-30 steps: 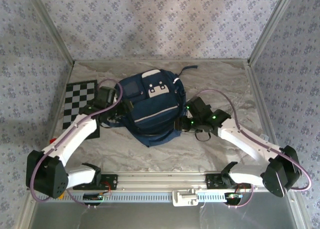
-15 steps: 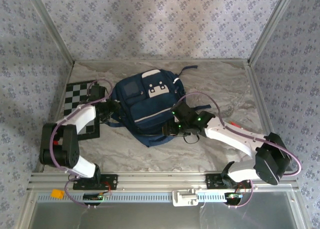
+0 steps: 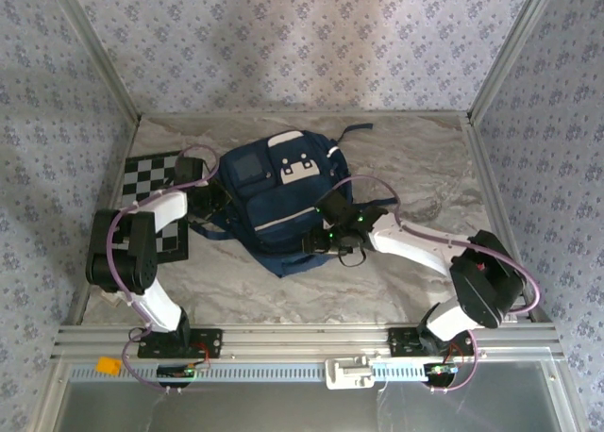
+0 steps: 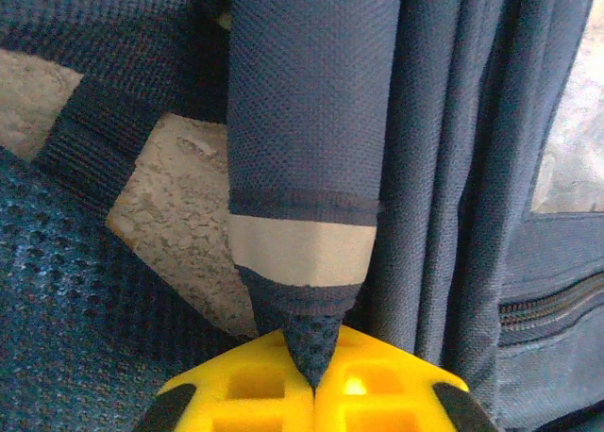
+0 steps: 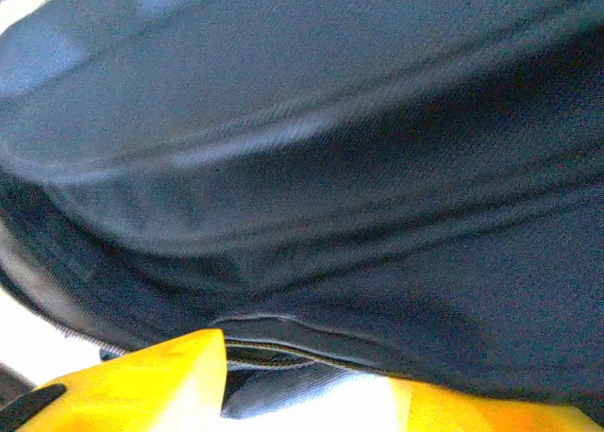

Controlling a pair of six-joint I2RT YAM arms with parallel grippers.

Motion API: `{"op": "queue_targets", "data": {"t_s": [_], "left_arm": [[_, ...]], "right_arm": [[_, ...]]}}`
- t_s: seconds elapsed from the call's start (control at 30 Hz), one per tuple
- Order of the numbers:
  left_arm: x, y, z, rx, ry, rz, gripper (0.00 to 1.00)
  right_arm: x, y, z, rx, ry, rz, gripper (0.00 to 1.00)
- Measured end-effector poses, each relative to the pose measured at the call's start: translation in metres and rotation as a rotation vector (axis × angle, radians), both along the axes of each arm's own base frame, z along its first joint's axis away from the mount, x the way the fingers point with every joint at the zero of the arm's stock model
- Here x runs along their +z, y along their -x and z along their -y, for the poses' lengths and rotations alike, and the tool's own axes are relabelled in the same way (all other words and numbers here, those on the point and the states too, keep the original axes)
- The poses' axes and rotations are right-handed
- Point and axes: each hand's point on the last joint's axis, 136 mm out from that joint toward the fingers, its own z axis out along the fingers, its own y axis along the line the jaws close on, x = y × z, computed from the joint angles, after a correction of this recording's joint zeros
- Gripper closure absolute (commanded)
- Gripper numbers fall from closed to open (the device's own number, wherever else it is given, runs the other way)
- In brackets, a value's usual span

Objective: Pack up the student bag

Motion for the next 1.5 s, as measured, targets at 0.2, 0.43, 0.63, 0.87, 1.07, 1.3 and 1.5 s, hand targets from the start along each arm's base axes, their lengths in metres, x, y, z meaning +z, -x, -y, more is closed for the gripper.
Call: {"op": "queue_targets", "data": {"t_s": [0.2, 0.43, 0.63, 0.87, 1.07, 1.3, 1.5], "left_arm": [[0.006, 0.02, 0.014, -0.009, 0.023, 0.008, 1.0], [0.017, 0.044, 0.07, -0.055, 0.04, 0.017, 1.0], [0.016, 0.056, 0.093, -0.038, 0.067, -0.02, 1.0], [0.026, 0.063, 0.106, 0.025, 0.102, -0.023, 1.0], [0.028, 0.082, 0.132, 0.054, 0.135, -0.027, 1.0], [0.027, 0.095, 0.148, 0.091, 0.145, -0.031, 1.0], [0.028, 0.097, 0.15, 0.118, 0.146, -0.028, 1.0]], "right_arm": [[-0.006, -0.055, 0.027, -0.08, 0.048, 0.03, 0.49], [0.008, -0.127, 0.079, -0.214, 0.178, 0.134, 0.43], [0.039, -0.128, 0.072, -0.192, 0.204, 0.218, 0.39], [0.069, -0.081, 0.068, -0.122, 0.208, 0.241, 0.38], [0.075, -0.034, 0.042, 0.012, 0.207, 0.234, 0.44], [0.048, 0.013, 0.008, 0.109, 0.181, 0.2, 0.57], [0.029, 0.017, -0.014, 0.069, 0.117, 0.186, 0.61]]}}
